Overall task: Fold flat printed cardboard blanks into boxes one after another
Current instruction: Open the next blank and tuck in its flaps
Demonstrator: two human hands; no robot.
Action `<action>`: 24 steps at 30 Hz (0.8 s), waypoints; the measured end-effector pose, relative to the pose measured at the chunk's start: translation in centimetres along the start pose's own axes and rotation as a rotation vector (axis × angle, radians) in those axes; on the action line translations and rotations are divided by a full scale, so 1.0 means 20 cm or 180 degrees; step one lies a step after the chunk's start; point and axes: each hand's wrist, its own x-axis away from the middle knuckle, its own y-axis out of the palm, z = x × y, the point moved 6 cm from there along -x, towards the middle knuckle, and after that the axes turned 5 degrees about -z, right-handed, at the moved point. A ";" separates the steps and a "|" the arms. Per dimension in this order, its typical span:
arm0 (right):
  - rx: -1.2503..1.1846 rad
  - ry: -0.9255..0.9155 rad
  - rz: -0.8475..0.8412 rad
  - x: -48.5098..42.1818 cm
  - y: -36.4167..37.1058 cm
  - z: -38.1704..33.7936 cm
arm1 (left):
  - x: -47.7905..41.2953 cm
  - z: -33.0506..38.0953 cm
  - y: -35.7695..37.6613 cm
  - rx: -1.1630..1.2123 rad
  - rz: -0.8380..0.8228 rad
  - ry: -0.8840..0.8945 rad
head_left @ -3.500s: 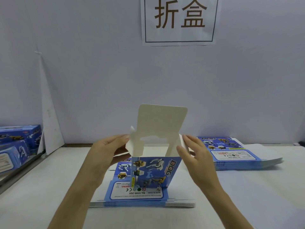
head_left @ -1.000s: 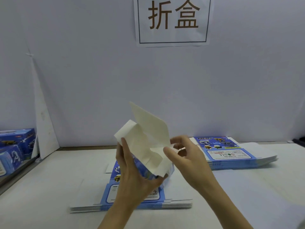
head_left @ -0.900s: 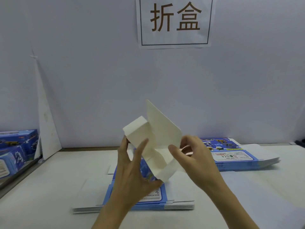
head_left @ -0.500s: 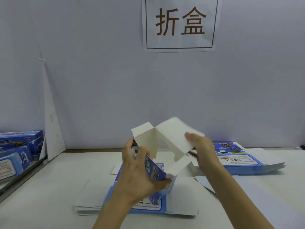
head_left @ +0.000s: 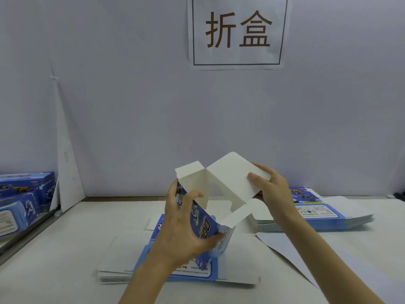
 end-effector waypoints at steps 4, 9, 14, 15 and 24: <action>0.0820 -0.0884 0.0288 0.01 0.03 -0.09 | -0.01 0.00 0.01 -0.0036 -0.0050 -0.0044; 0.0728 -0.0846 0.0341 -0.01 0.07 -0.19 | 0.00 0.00 0.00 -0.0059 0.0083 -0.0139; 0.0016 0.0297 -0.0125 -0.07 0.12 -0.25 | 0.01 0.02 0.02 -0.0074 0.0081 -0.0147; 0.0106 0.0383 -0.0266 -0.07 0.15 -0.26 | 0.01 0.02 0.02 -0.0100 0.0081 -0.0186; 0.1526 -0.0760 0.0122 -0.05 0.21 -0.33 | 0.00 0.00 0.01 -0.0255 0.0185 -0.0468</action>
